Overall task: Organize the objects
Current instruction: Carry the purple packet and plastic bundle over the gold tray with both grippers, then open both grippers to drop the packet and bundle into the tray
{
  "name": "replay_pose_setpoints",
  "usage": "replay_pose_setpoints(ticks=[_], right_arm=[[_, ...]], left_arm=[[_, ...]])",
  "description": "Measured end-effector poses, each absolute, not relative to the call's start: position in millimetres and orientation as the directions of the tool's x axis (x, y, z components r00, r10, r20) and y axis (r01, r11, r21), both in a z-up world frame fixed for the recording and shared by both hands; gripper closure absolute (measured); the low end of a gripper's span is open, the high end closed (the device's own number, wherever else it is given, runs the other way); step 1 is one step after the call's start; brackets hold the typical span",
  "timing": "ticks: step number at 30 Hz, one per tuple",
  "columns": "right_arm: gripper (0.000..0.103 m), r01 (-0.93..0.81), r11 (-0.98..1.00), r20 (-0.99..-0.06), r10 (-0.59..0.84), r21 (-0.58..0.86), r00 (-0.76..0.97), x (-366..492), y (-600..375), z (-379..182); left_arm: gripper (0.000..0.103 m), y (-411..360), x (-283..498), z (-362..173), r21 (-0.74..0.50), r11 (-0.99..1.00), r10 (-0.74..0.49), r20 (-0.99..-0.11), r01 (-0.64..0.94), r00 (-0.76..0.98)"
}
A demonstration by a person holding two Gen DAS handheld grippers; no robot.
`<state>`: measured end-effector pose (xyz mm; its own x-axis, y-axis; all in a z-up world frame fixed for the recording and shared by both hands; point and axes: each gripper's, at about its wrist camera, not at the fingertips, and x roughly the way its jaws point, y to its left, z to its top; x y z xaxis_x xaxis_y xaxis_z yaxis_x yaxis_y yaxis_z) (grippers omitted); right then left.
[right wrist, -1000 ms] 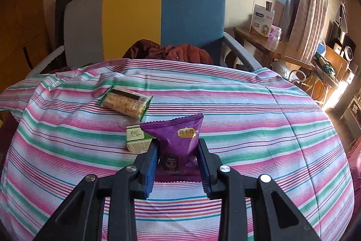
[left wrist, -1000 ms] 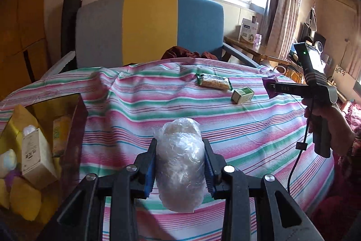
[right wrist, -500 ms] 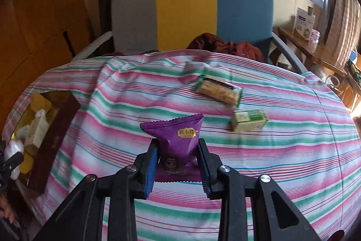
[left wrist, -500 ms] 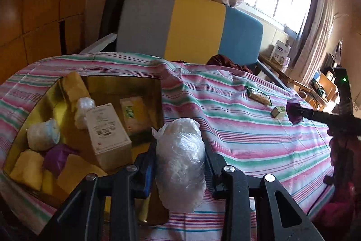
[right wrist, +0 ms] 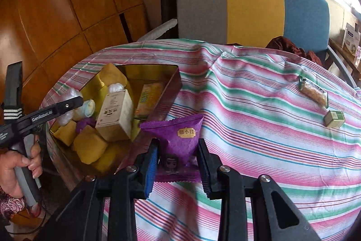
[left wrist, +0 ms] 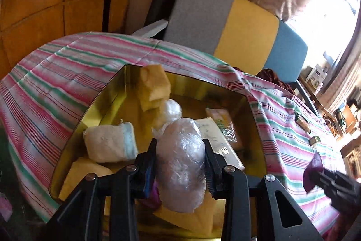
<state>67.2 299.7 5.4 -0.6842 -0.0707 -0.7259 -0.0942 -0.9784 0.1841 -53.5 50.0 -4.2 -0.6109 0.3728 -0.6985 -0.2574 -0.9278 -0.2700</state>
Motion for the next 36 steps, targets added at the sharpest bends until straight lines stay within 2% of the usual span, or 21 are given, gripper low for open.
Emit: replay_pose_setpoints(ticks=[6, 9, 10, 11, 13, 17, 21, 36], right_arm=[[0.07, -0.059, -0.971, -0.724, -0.131, 0.23, -0.678, 59, 265, 5], [0.07, -0.045, -0.972, -0.724, -0.139, 0.229, -0.676, 58, 251, 5], [0.07, -0.038, -0.973, -0.725, -0.142, 0.227, -0.674, 58, 248, 4], [0.07, -0.032, -0.973, -0.726, -0.147, 0.227, -0.671, 57, 244, 3], [0.07, -0.022, -0.974, -0.731, -0.154, 0.225, -0.665, 56, 238, 1], [0.07, -0.012, -0.974, -0.743, -0.163, 0.224, -0.649, 53, 228, -4], [0.07, 0.0, -0.977, -0.754, -0.166, 0.215, -0.636, 50, 216, -8], [0.068, -0.033, -0.983, -0.788, -0.126, 0.183, -0.602, 32, 201, -28]], left_arm=[[0.063, 50, -86, -18, -0.257, -0.936, 0.351, -0.735, -0.24, -0.58], [0.04, 49, -86, -20, -0.265, -0.936, 0.351, -0.732, -0.23, -0.583], [0.028, 46, -83, -20, -0.269, -0.936, 0.351, -0.726, -0.225, -0.592], [0.023, 43, -80, -19, -0.274, -0.935, 0.353, -0.716, -0.223, -0.602], [0.022, 36, -72, -17, -0.291, -0.931, 0.364, -0.7, -0.22, -0.614], [0.013, 18, -49, -12, -0.318, -0.933, 0.347, -0.673, -0.169, -0.653], [0.007, 8, -26, -6, -0.287, -0.948, 0.3, -0.647, -0.14, -0.701], [0.006, -11, -6, -8, -0.295, -0.949, 0.282, -0.652, -0.108, -0.704]])
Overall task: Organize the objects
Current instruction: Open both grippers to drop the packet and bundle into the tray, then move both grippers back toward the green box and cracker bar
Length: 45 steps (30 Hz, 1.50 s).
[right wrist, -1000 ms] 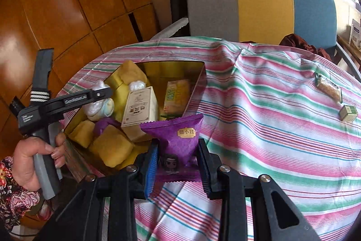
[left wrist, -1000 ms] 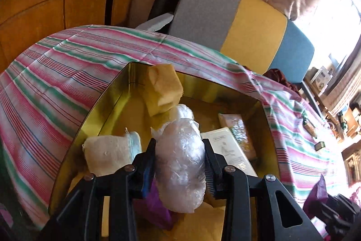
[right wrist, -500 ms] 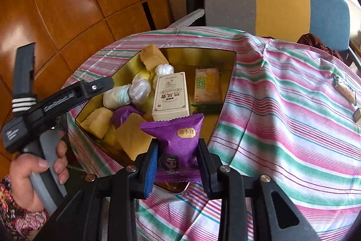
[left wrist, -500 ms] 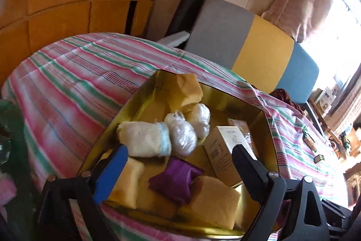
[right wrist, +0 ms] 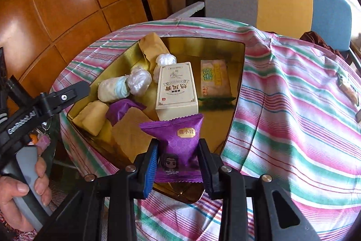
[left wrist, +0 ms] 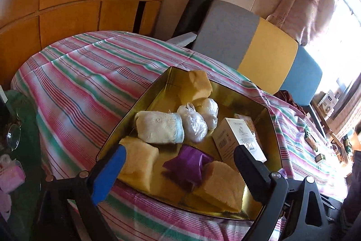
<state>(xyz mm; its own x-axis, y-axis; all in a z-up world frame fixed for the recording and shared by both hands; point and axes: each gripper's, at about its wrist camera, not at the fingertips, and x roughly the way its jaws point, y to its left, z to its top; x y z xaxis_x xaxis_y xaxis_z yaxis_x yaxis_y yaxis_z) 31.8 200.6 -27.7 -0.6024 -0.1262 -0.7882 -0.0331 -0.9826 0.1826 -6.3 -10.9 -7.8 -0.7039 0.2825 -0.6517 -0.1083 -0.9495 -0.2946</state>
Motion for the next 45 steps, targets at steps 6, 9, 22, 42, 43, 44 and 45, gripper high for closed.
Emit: replay_pose_setpoints(ticks=[6, 9, 22, 42, 43, 44, 45], right_arm=[[0.064, -0.035, -0.98, -0.777, -0.133, 0.195, -0.615, 34, 202, -27], [0.064, -0.041, -0.975, -0.77, -0.147, 0.219, -0.621, 36, 206, -25], [0.064, -0.08, -0.971, -0.754, -0.121, 0.224, -0.645, 44, 223, -13], [0.064, -0.349, -0.917, -0.79, 0.066, 0.193, -0.61, 78, 328, -24], [0.064, -0.361, -0.913, -0.792, 0.075, 0.19, -0.606, 79, 333, -25], [0.064, -0.374, -0.908, -0.793, 0.084, 0.187, -0.603, 81, 340, -27], [0.064, -0.387, -0.903, -0.795, 0.094, 0.185, -0.599, 84, 346, -28]], left_arm=[[0.005, -13, -2, -5, -0.293, -0.951, 0.277, -0.646, -0.104, -0.711], [0.005, -9, -1, -3, -0.285, -0.952, 0.275, -0.644, -0.11, -0.714], [0.004, 20, 11, 5, -0.237, -0.955, 0.291, -0.643, -0.178, -0.708], [0.003, 100, 36, 15, -0.183, -0.915, 0.386, -0.654, -0.359, -0.65], [0.003, 106, 37, 15, -0.178, -0.912, 0.391, -0.655, -0.37, -0.647], [0.003, 110, 40, 15, -0.173, -0.91, 0.392, -0.656, -0.377, -0.645], [0.003, 116, 41, 14, -0.165, -0.906, 0.395, -0.66, -0.389, -0.639]])
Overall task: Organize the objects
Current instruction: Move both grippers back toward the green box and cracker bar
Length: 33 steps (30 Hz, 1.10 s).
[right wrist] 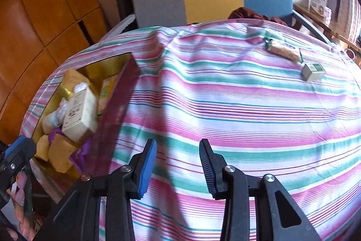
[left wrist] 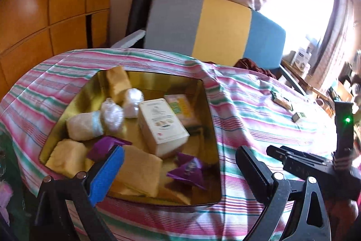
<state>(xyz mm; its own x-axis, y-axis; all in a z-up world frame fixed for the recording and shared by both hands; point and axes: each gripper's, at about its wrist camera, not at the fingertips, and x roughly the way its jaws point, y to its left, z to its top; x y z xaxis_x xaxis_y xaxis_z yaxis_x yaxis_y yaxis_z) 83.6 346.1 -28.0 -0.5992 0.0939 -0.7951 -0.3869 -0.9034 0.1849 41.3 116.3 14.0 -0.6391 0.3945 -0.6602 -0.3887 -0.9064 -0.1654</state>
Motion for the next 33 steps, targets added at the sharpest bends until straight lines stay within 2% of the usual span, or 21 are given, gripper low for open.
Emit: replay_pose_setpoints(ticks=[20, 25, 33], right_arm=[[0.062, -0.67, -0.709, -0.842, 0.209, 0.22, -0.498, 120, 506, -70], [0.06, -0.753, -0.591, -0.825, 0.246, 0.289, -0.509, 125, 558, -72], [0.056, -0.828, -0.463, -0.793, 0.35, 0.317, -0.499, 87, 633, -54]], left_arm=[[0.003, 243, 71, -7, -0.11, -0.778, 0.485, -0.732, -0.619, -0.479], [0.003, 261, 76, -14, -0.107, -0.755, 0.491, -0.746, -0.647, -0.45], [0.003, 265, 75, -16, -0.092, -0.746, 0.487, -0.752, -0.66, -0.445]])
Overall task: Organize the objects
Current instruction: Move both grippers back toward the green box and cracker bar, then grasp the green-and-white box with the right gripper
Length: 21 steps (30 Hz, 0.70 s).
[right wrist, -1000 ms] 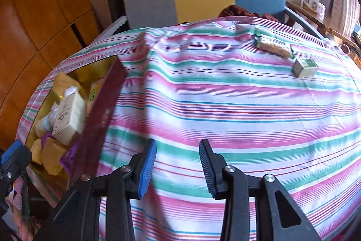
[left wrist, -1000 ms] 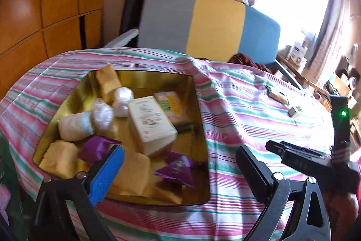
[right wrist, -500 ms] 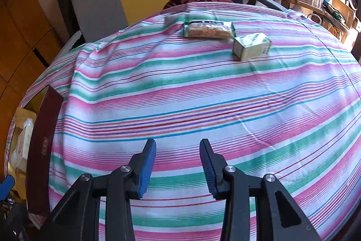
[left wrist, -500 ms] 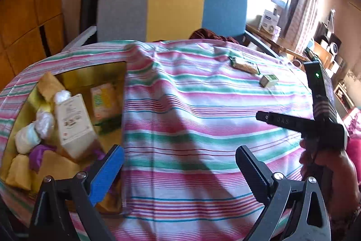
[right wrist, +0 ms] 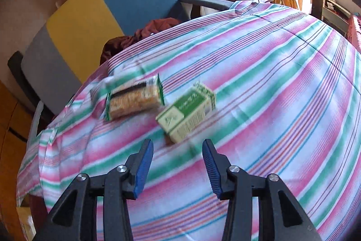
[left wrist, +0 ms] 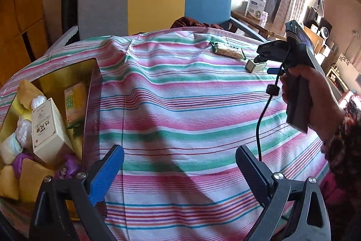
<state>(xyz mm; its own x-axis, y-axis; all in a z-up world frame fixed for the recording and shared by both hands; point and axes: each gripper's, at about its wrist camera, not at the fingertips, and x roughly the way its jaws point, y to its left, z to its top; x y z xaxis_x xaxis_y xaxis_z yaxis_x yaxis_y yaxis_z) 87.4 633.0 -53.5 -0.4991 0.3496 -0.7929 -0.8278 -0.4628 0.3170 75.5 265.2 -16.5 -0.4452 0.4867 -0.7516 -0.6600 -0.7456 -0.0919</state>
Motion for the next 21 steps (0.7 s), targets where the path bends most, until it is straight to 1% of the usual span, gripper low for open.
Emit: replay_pose_setpoints(ticks=[2, 4, 5, 6, 10, 12, 13, 14, 15, 17, 19, 21], right_arm=[[0.055, -0.855, -0.425, -0.817, 0.349, 0.299, -0.459, 76, 649, -60], [0.054, -0.859, -0.402, -0.82, 0.339, 0.318, -0.462, 69, 660, -66], [0.05, -0.864, -0.391, -0.818, 0.346, 0.318, -0.459, 67, 663, -67], [0.049, -0.871, -0.387, -0.821, 0.358, 0.302, -0.444, 63, 665, -67], [0.048, -0.869, -0.418, -0.849, 0.328, 0.264, -0.415, 51, 670, -76], [0.049, -0.852, -0.45, -0.842, 0.319, 0.269, -0.435, 53, 670, -77], [0.05, -0.841, -0.469, -0.841, 0.311, 0.27, -0.443, 55, 671, -76], [0.059, -0.829, -0.488, -0.842, 0.294, 0.274, -0.451, 57, 671, -77], [0.07, -0.817, -0.502, -0.845, 0.274, 0.282, -0.46, 60, 672, -77], [0.07, -0.797, -0.521, -0.844, 0.239, 0.306, -0.48, 69, 676, -75], [0.073, -0.78, -0.551, -0.85, 0.22, 0.297, -0.479, 78, 678, -70], [0.073, -0.764, -0.579, -0.858, 0.202, 0.285, -0.472, 88, 679, -65]], left_arm=[[0.003, 262, 71, -15, -0.087, -0.751, 0.481, -0.751, -0.654, -0.452], [0.003, 259, 65, -15, -0.089, -0.763, 0.472, -0.754, -0.64, -0.458], [0.003, 258, 61, -15, -0.091, -0.767, 0.469, -0.755, -0.636, -0.458], [0.003, 258, 59, -15, -0.095, -0.77, 0.468, -0.757, -0.631, -0.457], [0.003, 261, 53, -17, -0.097, -0.774, 0.464, -0.76, -0.626, -0.455], [0.003, 265, 52, -17, -0.104, -0.768, 0.471, -0.761, -0.632, -0.446], [0.003, 268, 52, -18, -0.102, -0.765, 0.472, -0.761, -0.636, -0.446], [0.003, 270, 51, -17, -0.101, -0.761, 0.475, -0.759, -0.641, -0.445], [0.003, 274, 51, -17, -0.101, -0.756, 0.48, -0.757, -0.647, -0.442], [0.003, 283, 49, -16, -0.099, -0.745, 0.487, -0.758, -0.66, -0.435], [0.003, 296, 48, -15, -0.094, -0.73, 0.493, -0.758, -0.677, -0.426], [0.003, 308, 47, -13, -0.079, -0.713, 0.5, -0.755, -0.697, -0.425]])
